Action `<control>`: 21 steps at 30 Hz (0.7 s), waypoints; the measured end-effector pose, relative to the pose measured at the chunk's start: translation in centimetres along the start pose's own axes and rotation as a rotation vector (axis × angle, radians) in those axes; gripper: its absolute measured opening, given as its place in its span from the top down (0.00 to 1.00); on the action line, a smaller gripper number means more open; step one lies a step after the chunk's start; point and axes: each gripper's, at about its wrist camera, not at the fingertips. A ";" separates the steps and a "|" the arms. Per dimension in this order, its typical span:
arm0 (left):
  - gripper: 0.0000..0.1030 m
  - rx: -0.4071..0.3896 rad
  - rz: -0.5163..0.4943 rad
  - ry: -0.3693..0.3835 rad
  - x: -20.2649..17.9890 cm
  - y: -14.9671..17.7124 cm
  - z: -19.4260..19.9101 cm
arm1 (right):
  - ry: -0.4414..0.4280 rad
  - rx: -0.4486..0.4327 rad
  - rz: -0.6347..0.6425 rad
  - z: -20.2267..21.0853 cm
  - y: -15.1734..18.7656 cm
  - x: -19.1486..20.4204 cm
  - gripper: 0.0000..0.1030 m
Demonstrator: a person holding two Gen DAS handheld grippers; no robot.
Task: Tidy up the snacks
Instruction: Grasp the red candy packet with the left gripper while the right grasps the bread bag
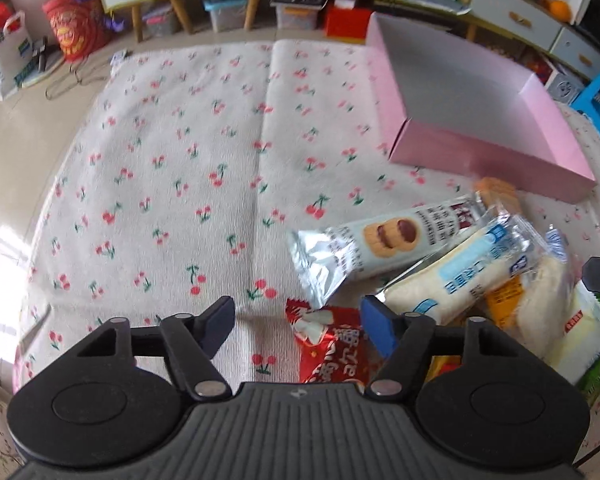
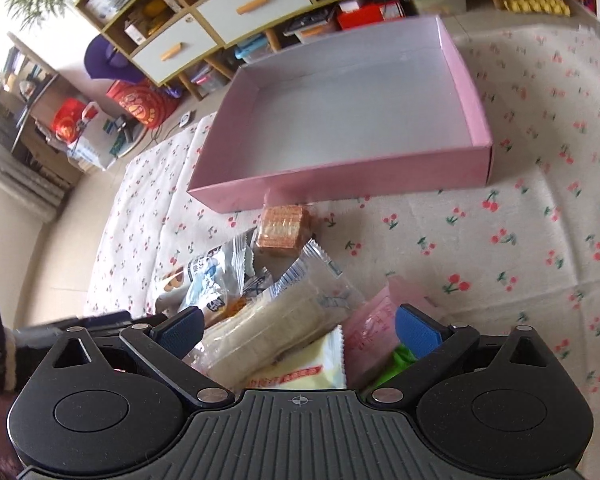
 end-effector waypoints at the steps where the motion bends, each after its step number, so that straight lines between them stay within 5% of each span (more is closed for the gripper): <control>1: 0.38 0.007 0.016 0.008 0.2 0.1 0.0 | -0.003 0.006 -0.015 -0.4 -0.1 -0.1 0.02; 9: 0.47 0.007 0.023 0.007 1.5 0.2 -0.1 | 0.040 -0.034 0.013 -1.1 0.0 1.0 0.06; 14: 0.53 0.010 0.037 0.003 2.0 0.5 0.1 | 0.081 -0.077 0.019 -1.2 0.0 1.4 0.22; 16: 0.58 0.007 0.035 -0.006 2.1 0.6 0.3 | 0.091 -0.085 0.018 -1.2 -0.1 1.2 0.39; 21: 0.71 0.004 0.046 -0.015 2.4 0.8 0.2 | 0.082 -0.091 -0.023 -1.2 -0.3 0.5 0.51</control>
Point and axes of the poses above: each gripper's, at about its wrist camera, not at the fingertips, and z roughly against the way its jaws point, x to its left, y to its underside, and after that the axes turned 5 degrees about -y, right-handed
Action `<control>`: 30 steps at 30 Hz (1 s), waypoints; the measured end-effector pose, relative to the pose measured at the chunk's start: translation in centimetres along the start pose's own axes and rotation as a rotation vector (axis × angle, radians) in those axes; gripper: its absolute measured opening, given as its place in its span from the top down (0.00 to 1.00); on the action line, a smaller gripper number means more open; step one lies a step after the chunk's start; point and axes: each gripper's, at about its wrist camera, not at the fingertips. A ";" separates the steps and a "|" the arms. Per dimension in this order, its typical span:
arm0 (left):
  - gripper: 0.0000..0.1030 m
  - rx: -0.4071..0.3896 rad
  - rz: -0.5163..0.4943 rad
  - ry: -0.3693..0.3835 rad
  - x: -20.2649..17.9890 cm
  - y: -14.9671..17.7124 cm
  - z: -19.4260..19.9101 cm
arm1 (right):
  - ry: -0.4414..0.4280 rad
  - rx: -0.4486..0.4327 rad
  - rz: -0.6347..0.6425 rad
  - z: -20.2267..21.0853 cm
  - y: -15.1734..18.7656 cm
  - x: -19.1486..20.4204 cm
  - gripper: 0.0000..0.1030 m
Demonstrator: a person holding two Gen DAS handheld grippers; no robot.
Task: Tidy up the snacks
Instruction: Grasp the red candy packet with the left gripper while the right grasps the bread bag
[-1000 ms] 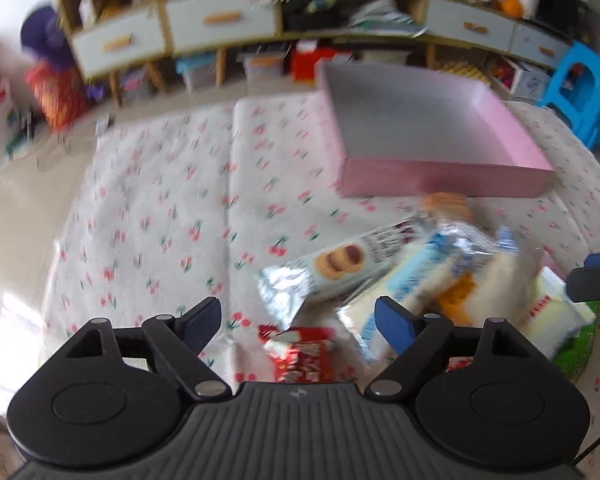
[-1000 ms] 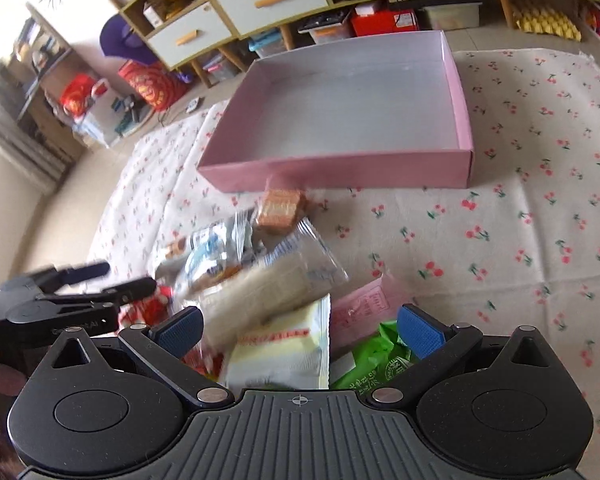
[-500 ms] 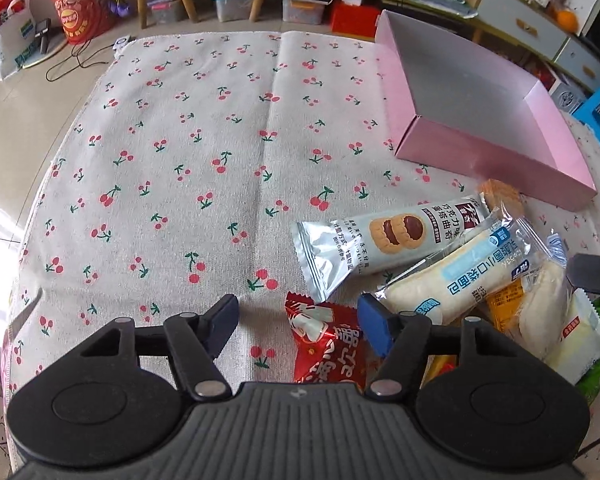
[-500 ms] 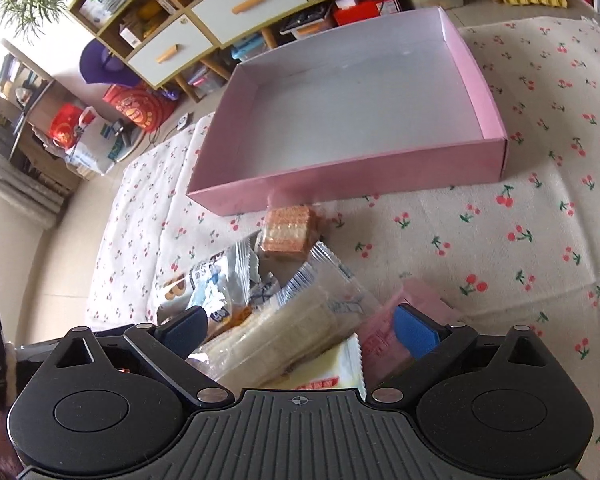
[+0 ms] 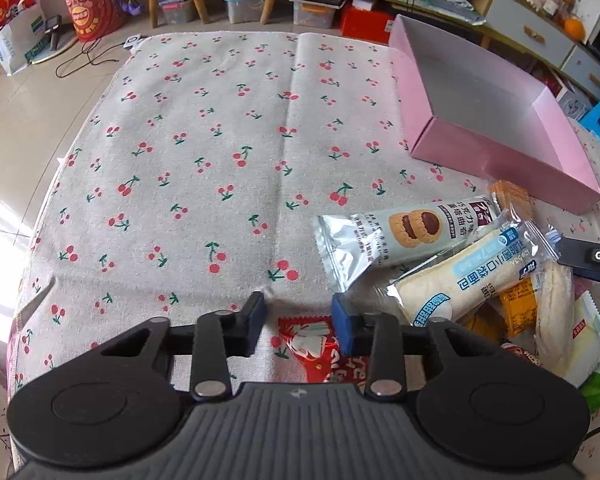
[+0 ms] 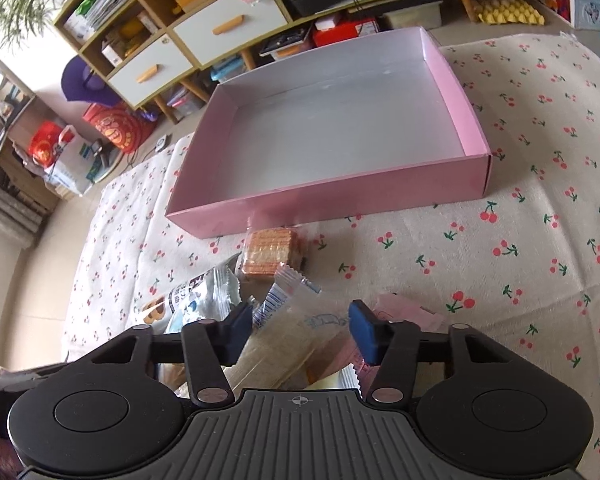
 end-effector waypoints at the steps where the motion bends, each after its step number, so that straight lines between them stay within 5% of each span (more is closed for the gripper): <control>1: 0.76 -0.001 0.006 -0.001 0.2 0.0 0.0 | -0.003 0.002 -0.011 0.0 0.0 -0.1 0.53; 3: 0.83 0.002 0.025 0.001 0.5 -0.1 -0.2 | -0.007 0.005 -0.033 0.0 -0.1 -0.3 0.58; 5: 0.90 0.006 0.044 0.009 0.9 -0.1 -0.1 | -0.029 0.014 -0.057 0.1 -0.2 -0.5 0.88; 11: 0.93 0.030 0.090 0.026 1.8 0.0 0.2 | -0.050 0.025 -0.107 0.4 -0.4 -1.0 0.92; 14: 0.77 0.041 0.108 0.035 2.0 0.1 0.6 | -0.048 0.028 -0.124 0.7 -0.5 -1.0 0.82; 18: 0.61 0.044 0.121 0.049 2.0 0.2 1.3 | -0.011 0.061 -0.156 0.8 -0.6 -1.1 0.54; 22: 0.49 0.083 0.177 0.098 2.3 0.4 1.5 | -0.036 0.081 -0.194 0.6 -0.5 -1.2 0.51; 30: 0.43 0.147 0.181 0.088 1.0 1.3 0.2 | -0.039 0.062 -0.129 -0.3 -0.2 -0.1 0.39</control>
Point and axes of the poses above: each gripper's, at about its wrist camera, not at the fingertips, and z roughly against the way its jaws point, x to its left, y to its underside, and after that the axes turned 5 degrees about -y, right-handed
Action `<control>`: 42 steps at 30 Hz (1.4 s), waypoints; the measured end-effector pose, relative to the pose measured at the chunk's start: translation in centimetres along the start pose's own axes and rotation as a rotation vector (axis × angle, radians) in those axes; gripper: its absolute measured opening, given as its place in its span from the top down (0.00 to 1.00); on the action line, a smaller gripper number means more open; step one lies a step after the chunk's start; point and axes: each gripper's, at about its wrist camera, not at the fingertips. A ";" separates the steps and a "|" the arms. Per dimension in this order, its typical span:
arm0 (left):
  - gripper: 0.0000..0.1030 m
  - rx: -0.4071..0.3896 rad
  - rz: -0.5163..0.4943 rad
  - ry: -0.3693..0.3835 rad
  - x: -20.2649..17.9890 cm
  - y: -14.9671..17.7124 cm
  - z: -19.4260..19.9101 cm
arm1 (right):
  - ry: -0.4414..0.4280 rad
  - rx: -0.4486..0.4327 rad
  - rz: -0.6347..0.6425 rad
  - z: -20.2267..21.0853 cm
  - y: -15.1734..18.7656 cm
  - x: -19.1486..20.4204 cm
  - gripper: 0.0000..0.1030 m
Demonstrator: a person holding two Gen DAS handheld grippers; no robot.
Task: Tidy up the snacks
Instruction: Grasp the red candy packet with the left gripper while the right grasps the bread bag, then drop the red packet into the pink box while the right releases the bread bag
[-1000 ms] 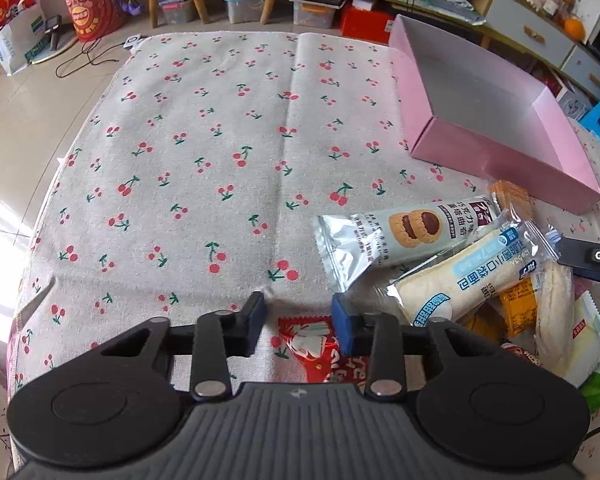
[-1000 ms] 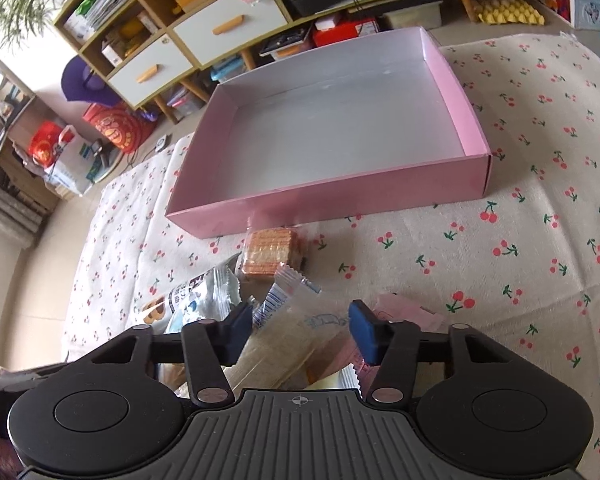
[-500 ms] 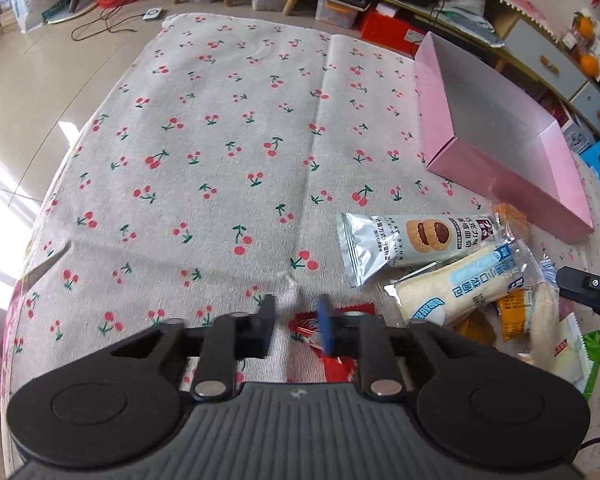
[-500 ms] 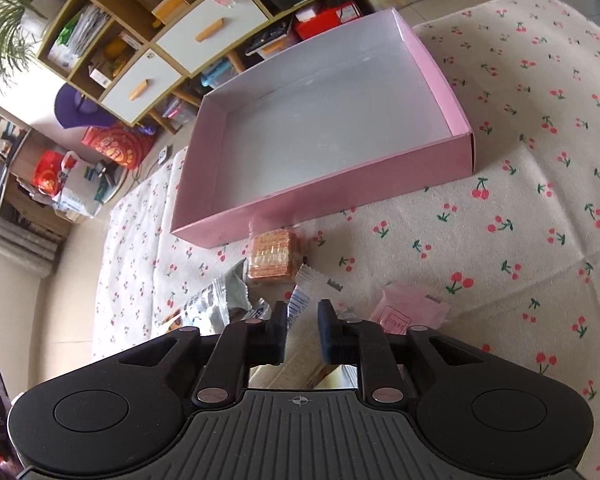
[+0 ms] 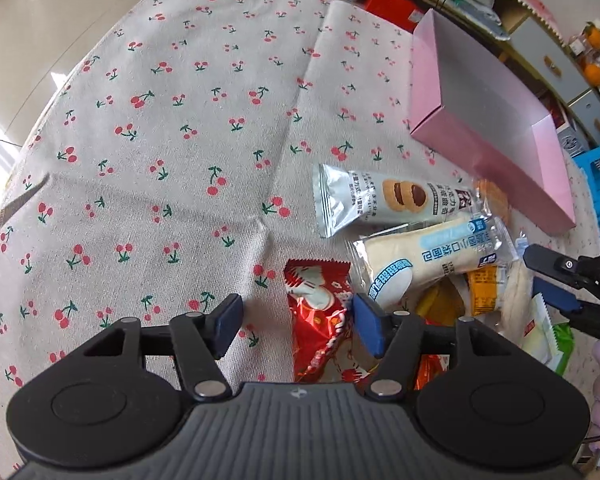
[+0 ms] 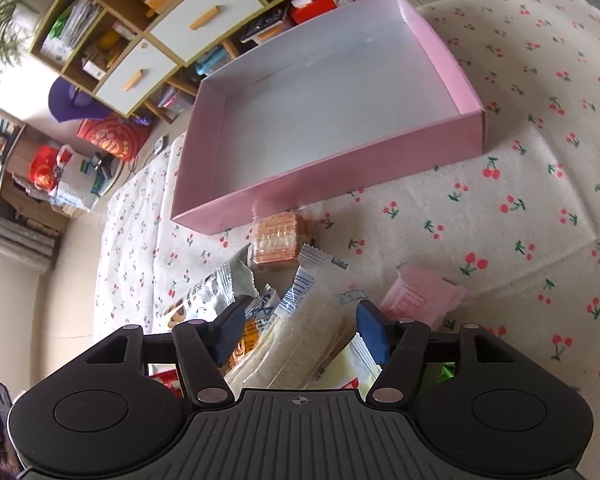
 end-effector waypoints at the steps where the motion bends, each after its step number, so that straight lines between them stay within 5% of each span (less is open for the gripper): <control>1: 0.42 -0.004 -0.004 -0.011 -0.2 0.1 -0.1 | 0.007 0.002 0.013 -0.3 0.1 0.1 0.39; 7: 0.48 -0.040 -0.057 -0.103 -1.8 0.8 -0.3 | 0.044 0.000 0.043 -1.2 0.7 0.5 0.52; 11: 0.68 -0.078 -0.092 -0.154 -1.9 0.9 -0.1 | 0.022 -0.013 0.015 -0.4 0.5 0.1 0.64; 27: 0.75 -0.170 0.016 -0.017 -0.3 -0.1 2.8 | -0.116 -0.129 -0.133 3.8 -2.0 -1.8 0.74; 42: 0.75 -0.216 0.000 0.036 -4.4 -0.6 2.4 | -0.122 -0.348 -0.211 3.1 -9.1 -5.3 0.74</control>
Point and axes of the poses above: each gripper's, at about its wrist camera, not at the fingertips, and z roughly against the way its jaws point, x to its left, y to its underside, and after that the axes turned 5 degrees about -y, right-handed
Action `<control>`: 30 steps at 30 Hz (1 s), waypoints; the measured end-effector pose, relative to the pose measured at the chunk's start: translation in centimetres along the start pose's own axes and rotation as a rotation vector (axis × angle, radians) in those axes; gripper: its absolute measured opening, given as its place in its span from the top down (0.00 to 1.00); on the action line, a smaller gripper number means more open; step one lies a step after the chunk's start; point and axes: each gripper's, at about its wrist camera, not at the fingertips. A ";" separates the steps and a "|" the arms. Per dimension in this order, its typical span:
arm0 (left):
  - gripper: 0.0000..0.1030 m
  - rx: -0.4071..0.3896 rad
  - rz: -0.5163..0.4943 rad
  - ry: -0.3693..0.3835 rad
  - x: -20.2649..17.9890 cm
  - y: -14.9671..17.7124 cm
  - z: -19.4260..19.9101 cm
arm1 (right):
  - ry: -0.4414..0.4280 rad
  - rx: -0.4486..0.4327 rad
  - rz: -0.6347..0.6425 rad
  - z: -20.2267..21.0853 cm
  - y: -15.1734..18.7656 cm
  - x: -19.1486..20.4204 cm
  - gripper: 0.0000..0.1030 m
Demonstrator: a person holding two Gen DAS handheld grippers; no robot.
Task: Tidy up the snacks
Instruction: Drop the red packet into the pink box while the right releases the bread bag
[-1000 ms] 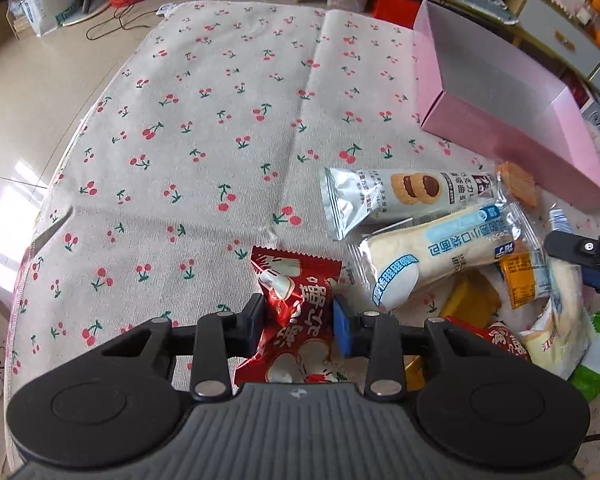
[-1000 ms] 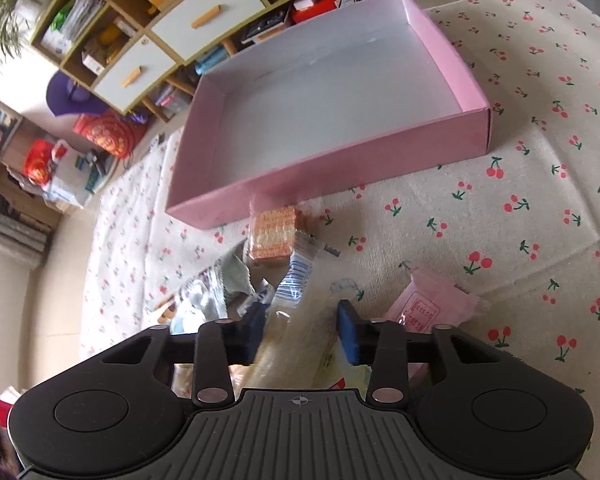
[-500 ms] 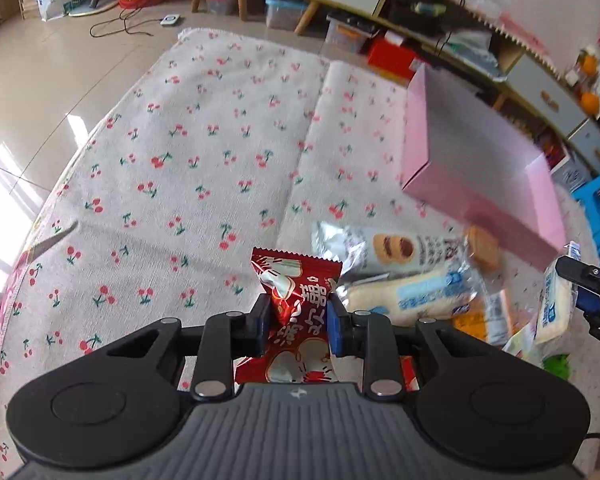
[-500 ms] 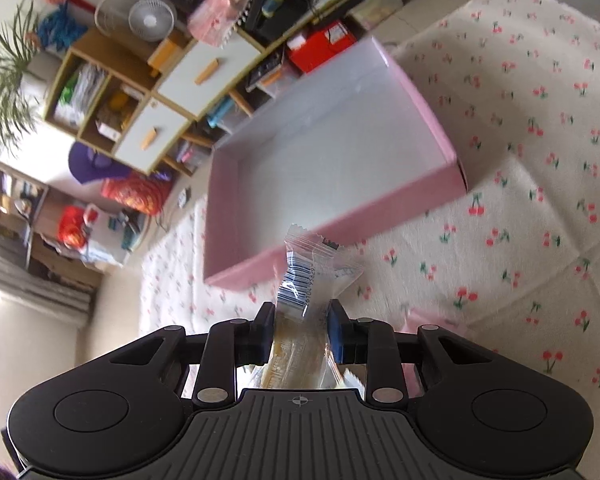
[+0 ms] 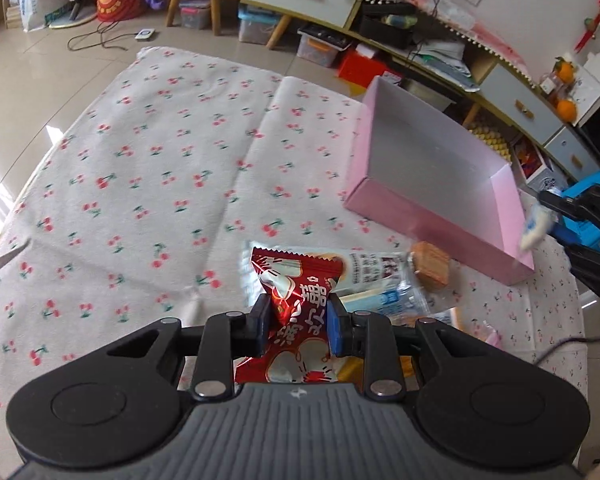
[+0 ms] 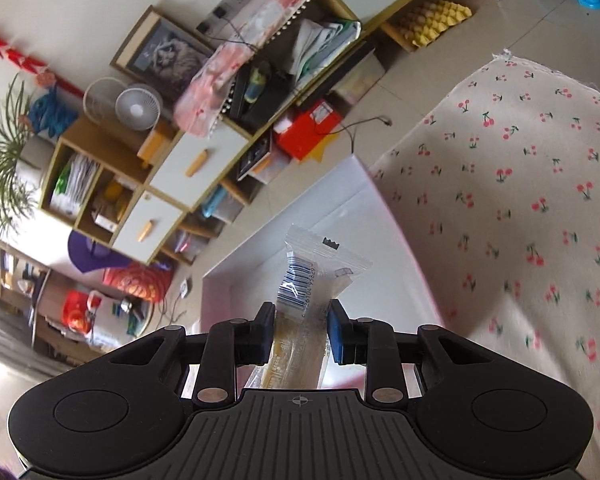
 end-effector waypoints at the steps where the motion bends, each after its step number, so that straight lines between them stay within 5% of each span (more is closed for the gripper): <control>1: 0.75 -0.006 -0.004 0.001 -0.4 -0.2 -0.1 | 0.005 -0.003 -0.001 -0.4 -0.4 -0.2 0.74; 17: 0.75 -0.124 -0.187 0.025 -10.3 -7.5 -5.3 | 0.003 -0.011 0.038 -2.9 -3.2 -2.2 0.74; 30: 0.73 -0.170 -0.283 -0.106 -12.1 -7.6 -7.7 | -0.034 0.030 0.044 -3.4 -3.2 -2.4 0.73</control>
Point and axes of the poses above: each gripper's, at about its wrist camera, not at the fingertips, and z roughly against the way its jaws point, x to its left, y to its underside, and after that the axes turned 5 degrees about -y, right-handed
